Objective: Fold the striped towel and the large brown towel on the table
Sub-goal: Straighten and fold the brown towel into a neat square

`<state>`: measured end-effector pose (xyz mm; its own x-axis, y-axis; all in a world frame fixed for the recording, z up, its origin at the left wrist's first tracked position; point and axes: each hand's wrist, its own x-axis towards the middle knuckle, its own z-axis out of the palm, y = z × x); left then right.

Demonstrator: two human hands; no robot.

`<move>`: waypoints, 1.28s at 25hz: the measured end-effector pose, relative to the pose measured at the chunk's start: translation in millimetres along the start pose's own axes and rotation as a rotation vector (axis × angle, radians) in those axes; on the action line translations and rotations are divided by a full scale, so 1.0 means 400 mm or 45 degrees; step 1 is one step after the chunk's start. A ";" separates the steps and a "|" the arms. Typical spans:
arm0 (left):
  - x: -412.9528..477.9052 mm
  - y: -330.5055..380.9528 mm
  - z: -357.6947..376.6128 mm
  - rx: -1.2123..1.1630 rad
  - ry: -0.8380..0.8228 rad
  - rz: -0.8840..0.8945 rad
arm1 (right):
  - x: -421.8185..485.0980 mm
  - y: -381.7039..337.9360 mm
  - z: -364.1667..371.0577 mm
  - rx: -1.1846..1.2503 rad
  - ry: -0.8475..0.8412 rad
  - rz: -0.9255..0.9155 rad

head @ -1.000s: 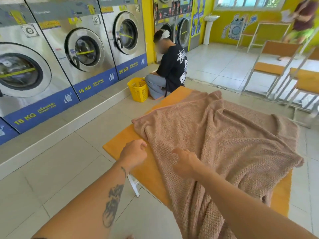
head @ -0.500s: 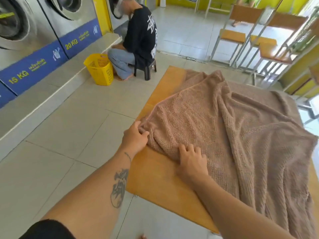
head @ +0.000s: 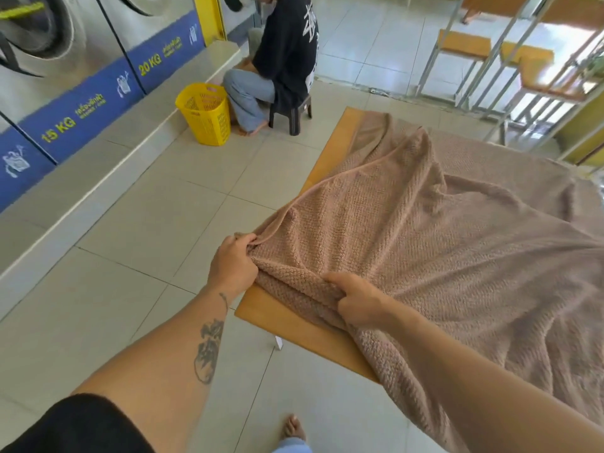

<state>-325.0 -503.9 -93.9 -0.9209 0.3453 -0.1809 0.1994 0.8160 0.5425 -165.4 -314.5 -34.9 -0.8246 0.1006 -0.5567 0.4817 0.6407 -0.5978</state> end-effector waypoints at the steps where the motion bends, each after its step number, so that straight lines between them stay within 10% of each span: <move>1: -0.012 -0.017 -0.008 0.006 0.017 -0.014 | -0.002 -0.003 0.017 0.019 -0.025 -0.016; 6: -0.060 -0.069 -0.048 0.114 0.092 -0.059 | -0.030 0.023 0.055 0.292 0.200 -0.034; 11: -0.099 -0.065 -0.032 0.180 0.111 -0.218 | -0.126 0.168 0.035 -0.485 0.403 0.127; 17: -0.255 0.125 0.114 0.117 0.339 -0.202 | -0.272 0.344 -0.009 -0.190 0.540 -0.144; 32: -0.947 0.685 0.614 -0.168 0.039 -0.114 | -0.705 0.850 -0.146 -0.662 0.064 -0.201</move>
<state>160.7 -297.1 -78.2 -0.9432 0.2581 -0.2092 0.0725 0.7744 0.6286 213.5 -80.4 -47.4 -0.8943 0.0007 -0.4475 0.1513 0.9416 -0.3010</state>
